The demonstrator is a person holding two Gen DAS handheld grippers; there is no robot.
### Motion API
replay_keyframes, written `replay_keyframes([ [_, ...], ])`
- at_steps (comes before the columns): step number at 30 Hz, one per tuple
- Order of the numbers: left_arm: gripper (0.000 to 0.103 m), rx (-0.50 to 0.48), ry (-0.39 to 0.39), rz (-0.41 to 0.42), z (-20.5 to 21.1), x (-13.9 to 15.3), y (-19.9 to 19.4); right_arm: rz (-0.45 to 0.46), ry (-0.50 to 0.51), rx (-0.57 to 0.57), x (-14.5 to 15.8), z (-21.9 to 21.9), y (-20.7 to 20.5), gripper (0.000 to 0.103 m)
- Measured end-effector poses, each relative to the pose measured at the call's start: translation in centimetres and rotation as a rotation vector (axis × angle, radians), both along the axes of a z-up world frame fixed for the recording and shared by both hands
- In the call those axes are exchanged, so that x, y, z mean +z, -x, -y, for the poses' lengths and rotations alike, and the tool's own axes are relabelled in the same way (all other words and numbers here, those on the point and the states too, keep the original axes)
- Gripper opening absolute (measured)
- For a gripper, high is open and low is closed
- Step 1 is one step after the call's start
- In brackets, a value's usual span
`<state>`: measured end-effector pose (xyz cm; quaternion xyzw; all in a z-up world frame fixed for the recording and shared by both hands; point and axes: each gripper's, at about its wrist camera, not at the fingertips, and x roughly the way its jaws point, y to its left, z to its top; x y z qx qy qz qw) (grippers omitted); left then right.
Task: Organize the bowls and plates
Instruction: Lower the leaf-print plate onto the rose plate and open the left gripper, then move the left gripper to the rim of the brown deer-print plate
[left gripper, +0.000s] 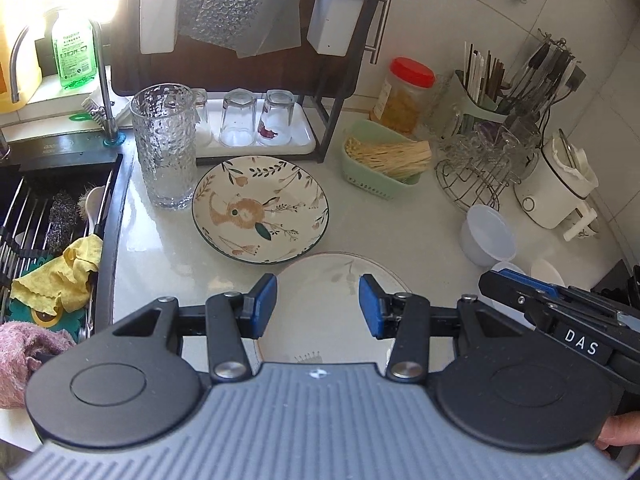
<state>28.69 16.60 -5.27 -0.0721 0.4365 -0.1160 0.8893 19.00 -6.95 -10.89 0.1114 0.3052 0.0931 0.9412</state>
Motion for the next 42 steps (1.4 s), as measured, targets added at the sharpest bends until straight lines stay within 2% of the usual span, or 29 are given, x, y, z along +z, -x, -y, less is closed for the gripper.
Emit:
replay_keyframes([
  [16,0.050,0.027,-0.004,-0.025,-1.0,-0.8,-2.7,-0.028,-0.004,0.024,-0.8,-1.0,-2.1,0.025],
  [27,0.054,0.058,-0.008,-0.018,-2.9,-2.7,-6.3,-0.064,0.017,0.085,-2.3,-2.8,-6.2,0.025],
  [34,0.054,0.075,-0.020,-0.054,-4.4,-4.6,-8.9,-0.085,0.037,0.113,-3.4,-4.2,-9.1,0.025],
  [39,0.065,0.083,-0.026,-0.085,-5.5,-6.0,-10.4,-0.113,0.054,0.120,-4.5,-4.9,-11.1,0.025],
  [42,0.066,0.089,-0.029,-0.104,-6.1,-6.8,-11.2,-0.136,0.054,0.131,-5.2,-5.2,-12.4,0.025],
])
